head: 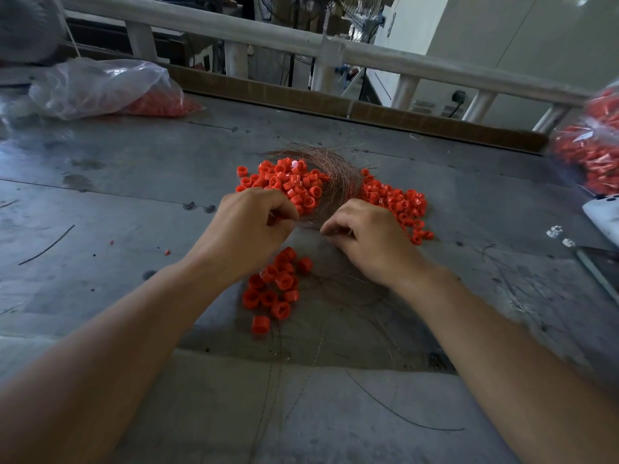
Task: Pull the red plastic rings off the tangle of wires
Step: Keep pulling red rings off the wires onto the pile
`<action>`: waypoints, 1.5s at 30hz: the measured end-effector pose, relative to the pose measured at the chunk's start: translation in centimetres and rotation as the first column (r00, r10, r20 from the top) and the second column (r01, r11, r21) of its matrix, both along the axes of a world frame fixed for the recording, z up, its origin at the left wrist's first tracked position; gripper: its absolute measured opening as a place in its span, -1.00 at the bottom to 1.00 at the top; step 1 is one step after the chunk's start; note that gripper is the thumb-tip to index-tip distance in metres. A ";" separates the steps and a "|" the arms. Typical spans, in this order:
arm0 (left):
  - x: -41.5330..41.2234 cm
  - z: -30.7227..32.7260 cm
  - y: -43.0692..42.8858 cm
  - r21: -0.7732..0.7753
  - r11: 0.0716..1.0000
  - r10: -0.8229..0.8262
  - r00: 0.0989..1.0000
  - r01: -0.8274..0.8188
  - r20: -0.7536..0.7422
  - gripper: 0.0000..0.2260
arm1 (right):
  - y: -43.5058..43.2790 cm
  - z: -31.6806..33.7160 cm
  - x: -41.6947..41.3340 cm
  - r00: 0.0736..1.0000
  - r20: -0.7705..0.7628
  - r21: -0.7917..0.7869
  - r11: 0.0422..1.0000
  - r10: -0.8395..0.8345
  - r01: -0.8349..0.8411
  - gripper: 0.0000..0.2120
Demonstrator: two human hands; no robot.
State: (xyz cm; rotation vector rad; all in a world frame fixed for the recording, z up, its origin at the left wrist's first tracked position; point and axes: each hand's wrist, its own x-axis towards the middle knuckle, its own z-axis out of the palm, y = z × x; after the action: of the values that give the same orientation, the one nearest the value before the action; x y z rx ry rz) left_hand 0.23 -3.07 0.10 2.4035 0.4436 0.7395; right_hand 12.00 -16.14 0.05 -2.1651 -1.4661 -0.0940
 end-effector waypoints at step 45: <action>-1.5 2.2 -1.7 -0.771 0.494 -0.233 0.915 0.403 0.329 -0.82 | -3.3 4.8 -1.4 0.996 0.028 0.577 0.812 0.089 -0.088 -0.76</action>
State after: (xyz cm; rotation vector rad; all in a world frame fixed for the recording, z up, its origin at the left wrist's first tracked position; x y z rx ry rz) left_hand -1.30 -4.75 2.27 1.4146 0.1754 0.4145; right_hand 10.56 -19.41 4.88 -1.5942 -1.3150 -0.4491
